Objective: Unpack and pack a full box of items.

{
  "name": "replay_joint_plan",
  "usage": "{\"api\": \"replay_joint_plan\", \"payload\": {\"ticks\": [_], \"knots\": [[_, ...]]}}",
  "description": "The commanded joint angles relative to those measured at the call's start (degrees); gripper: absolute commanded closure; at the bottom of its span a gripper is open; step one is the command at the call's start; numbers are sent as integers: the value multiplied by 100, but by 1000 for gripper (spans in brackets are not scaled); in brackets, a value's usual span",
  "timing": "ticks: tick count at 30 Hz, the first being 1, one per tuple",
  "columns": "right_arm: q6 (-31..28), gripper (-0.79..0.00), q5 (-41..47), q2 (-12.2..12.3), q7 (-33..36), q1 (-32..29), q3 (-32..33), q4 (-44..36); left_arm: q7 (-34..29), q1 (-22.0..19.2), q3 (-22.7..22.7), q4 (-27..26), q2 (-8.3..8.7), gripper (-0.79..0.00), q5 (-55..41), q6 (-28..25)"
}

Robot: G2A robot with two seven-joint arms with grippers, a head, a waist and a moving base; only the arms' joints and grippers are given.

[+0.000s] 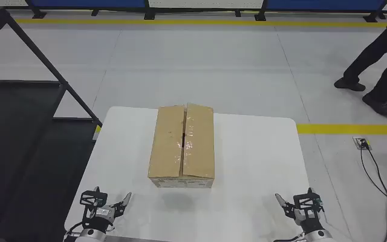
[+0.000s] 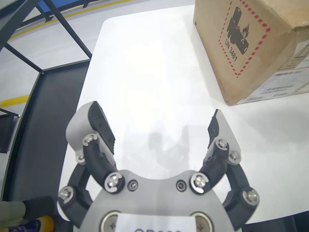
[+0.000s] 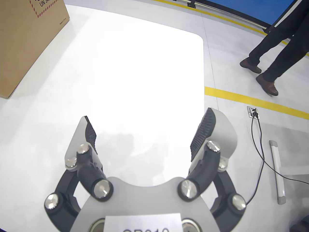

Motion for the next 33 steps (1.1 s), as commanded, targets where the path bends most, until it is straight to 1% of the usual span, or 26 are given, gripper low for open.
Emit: {"api": "replay_joint_plan", "payload": {"ticks": [1, 11, 13, 17, 19, 22, 24, 27, 29, 30, 33], "knots": [[0, -785, 0, 0, 0, 0, 0, 0, 0, 0, 0, 0, 0, -785, 0, 0], [0, -785, 0, 0, 0, 0, 0, 0, 1, 0, 7, 5, -2, -785, -32, -18], [0, -785, 0, 0, 0, 0, 0, 0, 59, -22, 4, 49, -13, -785, -229, -100], [-307, -785, -135, 5, -426, -34, -11, -217, 540, -47, -112, 122, -9, -785, -572, -624], [-431, -785, -263, 8, -554, -19, -44, -332, 666, -156, -170, 211, -8, -785, -758, -821], [-608, -785, -304, 5, -657, 91, -117, -519, 830, -461, -199, 382, -14, -785, -981, -994], [-661, -785, -359, -3, -599, 217, -216, -656, 885, -692, -184, 472, -24, -785, -1124, -1052], [-586, -785, -495, -27, -444, 437, -443, -854, 957, -977, -98, 577, -42, -785, -1284, -1129], [-495, -785, -504, -50, -222, 552, -612, -983, 840, -1135, -41, 648, -55, -785, -1472, -1177], [-496, -785, -489, -56, -81, 576, -663, -1013, 815, -1157, -36, 658, -56, -785, -1490, -1191], [-496, -785, -489, -56, -81, 576, -663, -1013, 815, -1157, -36, 658, -56, -785, -1490, -1191]]}}
